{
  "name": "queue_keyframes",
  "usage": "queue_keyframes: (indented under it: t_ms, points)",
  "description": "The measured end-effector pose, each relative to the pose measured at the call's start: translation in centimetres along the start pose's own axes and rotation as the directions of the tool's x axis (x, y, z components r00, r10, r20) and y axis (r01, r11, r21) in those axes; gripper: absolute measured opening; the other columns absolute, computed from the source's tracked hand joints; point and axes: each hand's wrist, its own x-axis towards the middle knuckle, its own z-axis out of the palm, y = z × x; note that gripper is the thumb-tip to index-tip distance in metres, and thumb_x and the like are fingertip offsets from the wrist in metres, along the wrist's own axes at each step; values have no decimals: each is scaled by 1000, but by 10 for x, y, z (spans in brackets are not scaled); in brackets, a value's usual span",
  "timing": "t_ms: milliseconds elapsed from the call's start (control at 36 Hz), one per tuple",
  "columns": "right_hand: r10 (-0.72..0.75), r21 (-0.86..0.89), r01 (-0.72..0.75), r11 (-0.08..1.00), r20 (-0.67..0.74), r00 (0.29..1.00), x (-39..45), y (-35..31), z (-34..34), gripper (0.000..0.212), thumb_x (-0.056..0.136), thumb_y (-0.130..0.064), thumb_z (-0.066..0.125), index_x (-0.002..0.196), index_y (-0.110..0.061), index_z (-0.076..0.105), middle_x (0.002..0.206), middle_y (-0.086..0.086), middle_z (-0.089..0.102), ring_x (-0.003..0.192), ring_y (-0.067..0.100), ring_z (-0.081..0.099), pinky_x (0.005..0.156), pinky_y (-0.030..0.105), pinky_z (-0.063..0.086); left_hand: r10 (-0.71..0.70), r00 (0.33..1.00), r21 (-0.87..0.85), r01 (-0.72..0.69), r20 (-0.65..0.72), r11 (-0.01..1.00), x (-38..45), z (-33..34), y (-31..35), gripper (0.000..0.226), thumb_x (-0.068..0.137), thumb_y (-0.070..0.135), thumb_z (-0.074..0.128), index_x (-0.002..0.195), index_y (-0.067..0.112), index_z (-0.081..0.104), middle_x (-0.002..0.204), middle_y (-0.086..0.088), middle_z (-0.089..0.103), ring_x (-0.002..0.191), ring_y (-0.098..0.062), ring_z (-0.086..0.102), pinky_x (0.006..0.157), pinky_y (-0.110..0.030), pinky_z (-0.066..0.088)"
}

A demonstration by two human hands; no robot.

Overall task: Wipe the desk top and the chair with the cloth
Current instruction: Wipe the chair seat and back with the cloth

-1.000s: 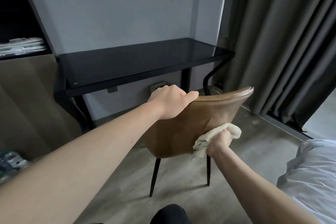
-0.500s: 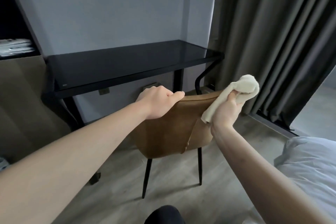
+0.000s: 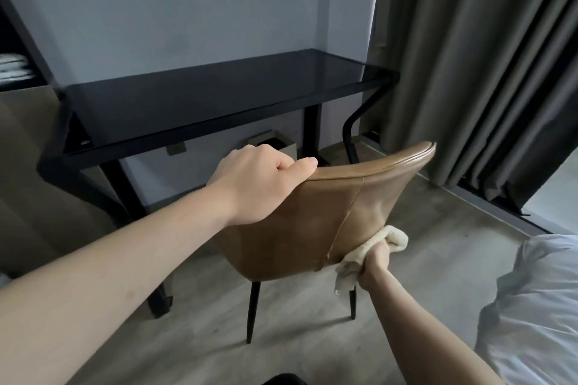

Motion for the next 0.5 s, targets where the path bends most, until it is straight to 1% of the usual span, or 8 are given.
queue_keyframes:
  t_ms: [83, 194, 250, 278, 333, 417, 444, 500]
  points:
    - [39, 12, -39, 999, 28, 999, -3, -3, -1, 56, 78, -50, 59, 122, -17, 67, 110, 4, 73, 97, 28, 70, 84, 39, 55, 8, 1000, -11, -8, 6, 1000, 0, -1, 1, 65, 99, 62, 37, 54, 17, 25, 43, 6, 27, 45, -12, 36, 57, -27, 28]
    - [0, 60, -4, 998, 64, 998, -55, -30, 8, 40, 93, -43, 54, 123, -19, 66, 118, 5, 70, 104, 27, 65, 93, 41, 51, -6, 1000, -11, 7, 16, 1000, 0, -2, 1, 65, 98, 64, 35, 55, 16, 27, 44, 6, 29, 45, -13, 37, 58, -28, 30]
    - [-19, 109, 14, 994, 52, 998, -76, -49, 12, 41, 96, -48, 50, 127, -22, 62, 122, 4, 66, 101, 26, 62, 86, 40, 50, -16, 1000, -8, 17, 18, 1000, -1, -3, 2, 65, 98, 64, 34, 54, 17, 28, 43, 6, 30, 46, -13, 38, 59, -28, 32]
    - [-15, 128, 8, 992, 57, 998, -86, -60, 14, 41, 96, -50, 51, 124, -22, 62, 120, 4, 65, 100, 25, 61, 85, 39, 50, -25, 1000, -3, 25, 19, 1000, 0, -3, 2, 65, 98, 64, 34, 54, 17, 28, 43, 6, 30, 47, -13, 38, 59, -28, 32]
    - [-66, 140, 54, 989, 84, 994, -106, -82, 16, 35, 94, -51, 55, 109, -21, 68, 106, 2, 69, 103, 23, 64, 95, 40, 50, -41, 999, 0, 41, 17, 999, -3, -5, 5, 64, 98, 64, 34, 54, 17, 28, 43, 5, 30, 48, -14, 39, 59, -29, 31]
    - [-230, 160, 211, 964, 114, 966, -133, -110, 14, 26, 95, -40, 58, 80, -21, 68, 68, -5, 70, 88, 17, 69, 90, 34, 52, -53, 999, 6, 53, 10, 999, -7, -7, 9, 64, 98, 64, 34, 56, 16, 28, 44, 5, 30, 50, -16, 42, 57, -30, 29]
    - [-279, 159, 259, 953, 117, 953, -141, -115, 13, 26, 96, -38, 57, 78, -21, 67, 63, -6, 68, 84, 16, 68, 88, 34, 52, -56, 998, 8, 56, 8, 998, -8, -7, 10, 64, 99, 63, 34, 56, 16, 29, 44, 5, 30, 50, -16, 42, 57, -29, 29]
    - [-335, 131, 320, 938, 107, 936, -147, -120, 11, 26, 96, -41, 55, 86, -21, 68, 73, -5, 70, 84, 15, 67, 89, 34, 51, -65, 998, 8, 65, 5, 998, -10, -8, 11, 64, 99, 63, 34, 56, 16, 29, 43, 5, 30, 50, -15, 43, 56, -29, 28]
